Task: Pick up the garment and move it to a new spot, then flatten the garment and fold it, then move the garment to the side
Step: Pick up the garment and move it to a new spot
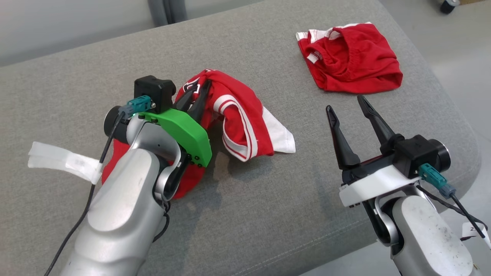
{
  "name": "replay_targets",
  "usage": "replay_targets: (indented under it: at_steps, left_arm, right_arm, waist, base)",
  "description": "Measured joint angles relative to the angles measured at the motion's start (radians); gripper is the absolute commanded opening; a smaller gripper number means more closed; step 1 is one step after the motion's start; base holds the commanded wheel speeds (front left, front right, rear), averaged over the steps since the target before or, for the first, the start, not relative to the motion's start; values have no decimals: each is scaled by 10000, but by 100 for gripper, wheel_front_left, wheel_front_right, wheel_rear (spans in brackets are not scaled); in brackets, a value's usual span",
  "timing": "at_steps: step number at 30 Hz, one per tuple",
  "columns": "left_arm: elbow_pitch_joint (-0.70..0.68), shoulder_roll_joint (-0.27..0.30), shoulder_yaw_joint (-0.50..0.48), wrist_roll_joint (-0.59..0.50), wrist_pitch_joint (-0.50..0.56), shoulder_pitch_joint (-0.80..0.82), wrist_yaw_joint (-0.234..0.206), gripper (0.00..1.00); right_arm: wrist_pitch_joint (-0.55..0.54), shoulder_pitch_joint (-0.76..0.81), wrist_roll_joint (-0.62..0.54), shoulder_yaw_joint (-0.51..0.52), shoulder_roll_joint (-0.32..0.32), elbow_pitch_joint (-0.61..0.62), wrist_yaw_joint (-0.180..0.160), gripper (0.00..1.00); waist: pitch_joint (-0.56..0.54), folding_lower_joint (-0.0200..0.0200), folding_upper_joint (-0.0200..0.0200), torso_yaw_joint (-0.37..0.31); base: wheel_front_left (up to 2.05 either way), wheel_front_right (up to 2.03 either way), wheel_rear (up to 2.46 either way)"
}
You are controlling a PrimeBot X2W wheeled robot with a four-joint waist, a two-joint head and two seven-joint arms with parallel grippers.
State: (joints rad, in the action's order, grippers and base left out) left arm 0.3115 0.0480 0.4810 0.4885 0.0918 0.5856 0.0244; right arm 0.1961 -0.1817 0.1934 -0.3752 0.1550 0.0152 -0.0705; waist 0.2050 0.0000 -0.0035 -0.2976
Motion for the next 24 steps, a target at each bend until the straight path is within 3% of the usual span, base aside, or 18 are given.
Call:
replay_targets:
  at_steps: [1, 2, 8, 13, 24]
  left_arm:
    - [159, -12, 10, -6, -142, 126, -17, 88]
    - [336, -17, 13, -35, -297, 230, -29, 100]
    - [775, -69, -280, 128, -1114, 550, -240, 100]
    - [1411, -77, -259, 274, -1584, 553, -234, 100]
    - [1304, -102, -117, 654, -2936, -29, -50, 100]
  right_arm:
    - [13, -51, 0, 6, -10, -58, 0, 100]
    - [13, -98, 0, 8, -19, -132, 6, 100]
    - [65, -184, 0, 79, -94, -349, 86, 100]
    - [117, -185, 0, 86, -10, -639, 117, 100]
    - [144, -191, -35, -821, 119, -1521, 980, 100]
  waist:
    - [91, 0, 0, -87]
    - [175, 0, 0, -164]
    - [560, 0, 0, -410]
    - [590, 0, 0, -117]
    - [362, 0, 0, 1036]
  base:
    - [0, 0, 0]
    - [0, 0, 0]
    - [0, 0, 0]
    - [0, 0, 0]
    - [0, 0, 0]
